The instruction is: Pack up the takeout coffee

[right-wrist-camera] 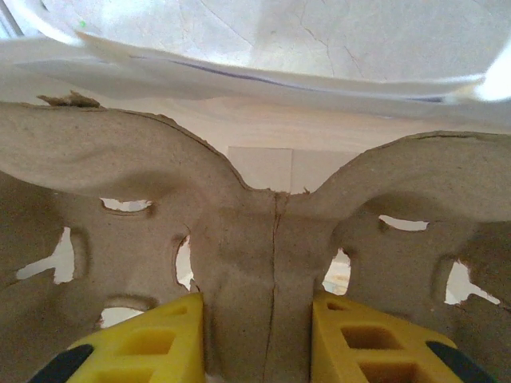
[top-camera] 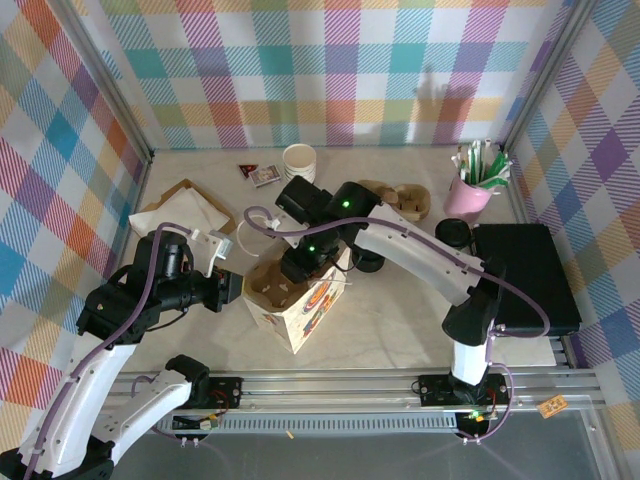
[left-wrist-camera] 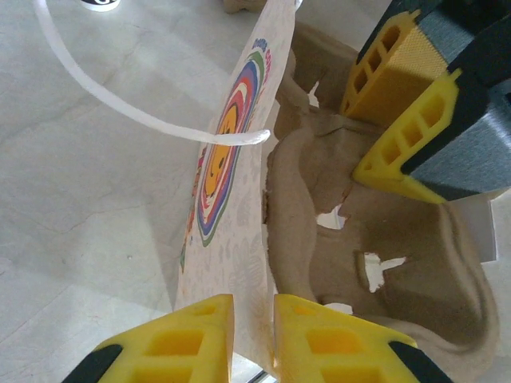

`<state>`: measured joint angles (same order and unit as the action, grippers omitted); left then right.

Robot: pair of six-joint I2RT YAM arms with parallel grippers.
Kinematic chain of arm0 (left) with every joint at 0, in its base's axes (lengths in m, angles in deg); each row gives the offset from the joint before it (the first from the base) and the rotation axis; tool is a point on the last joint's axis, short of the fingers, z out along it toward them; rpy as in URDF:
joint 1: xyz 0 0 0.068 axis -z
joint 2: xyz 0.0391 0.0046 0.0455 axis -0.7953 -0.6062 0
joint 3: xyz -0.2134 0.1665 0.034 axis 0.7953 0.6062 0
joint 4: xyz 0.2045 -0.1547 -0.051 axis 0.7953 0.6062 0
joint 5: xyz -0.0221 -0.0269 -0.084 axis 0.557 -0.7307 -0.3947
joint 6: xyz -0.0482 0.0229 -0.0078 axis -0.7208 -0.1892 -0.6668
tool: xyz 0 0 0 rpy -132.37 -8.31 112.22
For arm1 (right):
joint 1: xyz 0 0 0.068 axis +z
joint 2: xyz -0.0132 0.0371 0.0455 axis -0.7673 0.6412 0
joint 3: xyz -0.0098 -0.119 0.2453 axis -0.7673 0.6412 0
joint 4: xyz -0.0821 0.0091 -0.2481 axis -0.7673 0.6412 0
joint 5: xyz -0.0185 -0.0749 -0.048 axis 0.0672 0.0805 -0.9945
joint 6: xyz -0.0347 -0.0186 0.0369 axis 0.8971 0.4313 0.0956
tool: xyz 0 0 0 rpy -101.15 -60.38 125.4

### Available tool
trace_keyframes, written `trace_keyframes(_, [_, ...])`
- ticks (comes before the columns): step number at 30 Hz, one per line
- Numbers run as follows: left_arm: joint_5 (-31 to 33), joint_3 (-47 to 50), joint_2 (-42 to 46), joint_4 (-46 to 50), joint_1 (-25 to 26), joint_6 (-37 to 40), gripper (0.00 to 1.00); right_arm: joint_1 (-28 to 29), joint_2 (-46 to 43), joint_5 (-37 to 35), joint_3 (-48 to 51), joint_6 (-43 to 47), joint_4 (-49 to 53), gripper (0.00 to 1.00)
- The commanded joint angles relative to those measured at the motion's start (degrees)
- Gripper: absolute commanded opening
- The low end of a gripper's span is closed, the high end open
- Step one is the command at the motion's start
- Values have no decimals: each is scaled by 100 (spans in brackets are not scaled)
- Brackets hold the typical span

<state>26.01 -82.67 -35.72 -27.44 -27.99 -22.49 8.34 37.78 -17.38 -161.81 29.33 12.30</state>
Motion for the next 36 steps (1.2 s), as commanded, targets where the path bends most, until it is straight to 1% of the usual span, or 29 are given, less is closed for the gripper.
trace_keyframes(1, [-135,-100,6,-13,35,54,20,59,48,-118,-126,132,151,32])
trace_keyframes(12, [-195,-171,-101,-32,28,-45,22,200,137,-455,-109,338,227,32])
trace_keyframes(16, [-365,-187,-109,-29,36,-145,28,203,129,-459,-124,294,218,32])
trace_keyframes(18, [-381,-230,-114,75,34,-220,29,205,87,-457,-120,243,192,32])
trace_keyframes(20, [-366,-288,-127,224,29,-312,28,202,57,-458,-107,201,169,32])
trace_keyframes(23, [-357,-390,-149,421,36,-546,24,206,39,-497,-106,160,174,32])
trace_keyframes(28, [-308,-467,-329,688,30,-812,23,203,18,-571,-52,154,162,31])
trace_keyframes(33, [-264,-637,-682,1110,31,-798,22,209,-8,-579,8,162,108,31])
trace_keyframes(36, [-224,-637,-725,1170,36,-768,19,203,9,-632,30,167,95,31])
